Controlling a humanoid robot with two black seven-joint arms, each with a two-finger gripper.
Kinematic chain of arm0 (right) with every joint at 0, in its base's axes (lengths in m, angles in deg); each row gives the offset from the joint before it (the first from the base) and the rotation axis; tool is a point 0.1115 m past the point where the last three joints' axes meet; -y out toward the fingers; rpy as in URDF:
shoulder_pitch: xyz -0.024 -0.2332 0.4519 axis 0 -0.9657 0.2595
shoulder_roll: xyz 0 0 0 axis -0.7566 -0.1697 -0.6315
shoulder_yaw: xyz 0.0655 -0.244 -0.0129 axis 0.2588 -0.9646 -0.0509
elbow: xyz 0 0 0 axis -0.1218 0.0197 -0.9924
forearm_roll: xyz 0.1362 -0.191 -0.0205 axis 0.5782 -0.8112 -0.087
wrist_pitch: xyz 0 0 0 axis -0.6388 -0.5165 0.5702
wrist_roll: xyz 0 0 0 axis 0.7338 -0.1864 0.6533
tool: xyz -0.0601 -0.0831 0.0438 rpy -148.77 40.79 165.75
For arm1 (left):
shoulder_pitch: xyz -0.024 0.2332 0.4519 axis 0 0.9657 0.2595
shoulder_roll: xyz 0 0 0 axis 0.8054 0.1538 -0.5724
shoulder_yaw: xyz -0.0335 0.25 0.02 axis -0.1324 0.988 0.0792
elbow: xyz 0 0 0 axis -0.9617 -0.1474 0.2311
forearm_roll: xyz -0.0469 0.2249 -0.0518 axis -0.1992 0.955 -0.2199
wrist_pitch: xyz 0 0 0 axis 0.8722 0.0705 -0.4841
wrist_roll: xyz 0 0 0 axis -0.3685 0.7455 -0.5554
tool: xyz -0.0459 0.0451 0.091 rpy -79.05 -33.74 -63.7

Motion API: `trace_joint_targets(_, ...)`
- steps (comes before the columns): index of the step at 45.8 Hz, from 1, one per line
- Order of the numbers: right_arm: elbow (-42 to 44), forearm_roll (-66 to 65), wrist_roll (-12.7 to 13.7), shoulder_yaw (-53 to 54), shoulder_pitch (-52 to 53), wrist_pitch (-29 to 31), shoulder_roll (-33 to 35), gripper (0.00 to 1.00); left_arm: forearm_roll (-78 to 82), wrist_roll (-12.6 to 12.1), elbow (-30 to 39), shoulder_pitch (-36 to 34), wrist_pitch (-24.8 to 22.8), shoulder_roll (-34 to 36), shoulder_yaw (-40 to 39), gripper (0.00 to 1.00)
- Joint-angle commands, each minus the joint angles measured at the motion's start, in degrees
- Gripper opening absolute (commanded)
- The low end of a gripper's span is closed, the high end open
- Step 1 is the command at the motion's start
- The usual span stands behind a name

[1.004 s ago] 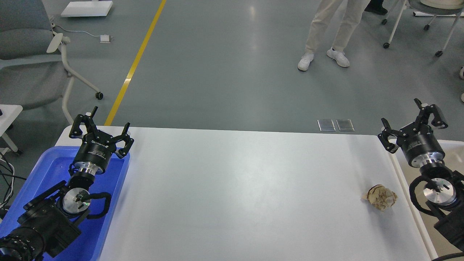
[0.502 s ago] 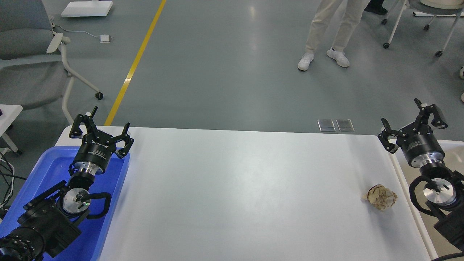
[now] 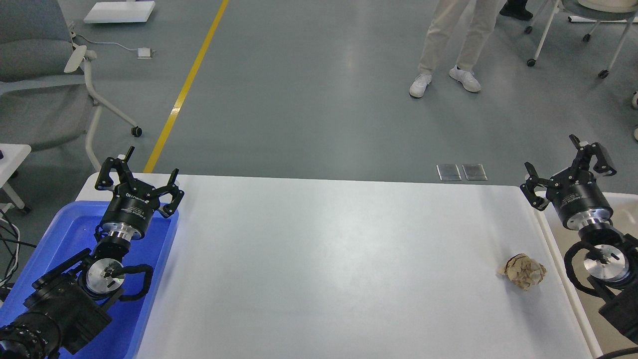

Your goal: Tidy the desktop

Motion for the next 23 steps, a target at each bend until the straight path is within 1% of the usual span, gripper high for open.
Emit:
trace_joint_targets(1, -0.1, 0.0, -0.1, 0.0, -0.1, 0.0, -0.1, 1.00, 0.0, 0.0, 0.0, 0.0, 0.0, 0.0, 0.0, 1.00)
trace_joint_targets(23, -0.6, 0.0, 0.0, 0.1, -1.0, -0.1, -0.3, 1.00, 0.0, 0.0, 0.0, 0.0, 0.0, 0.0, 0.0, 1.00)
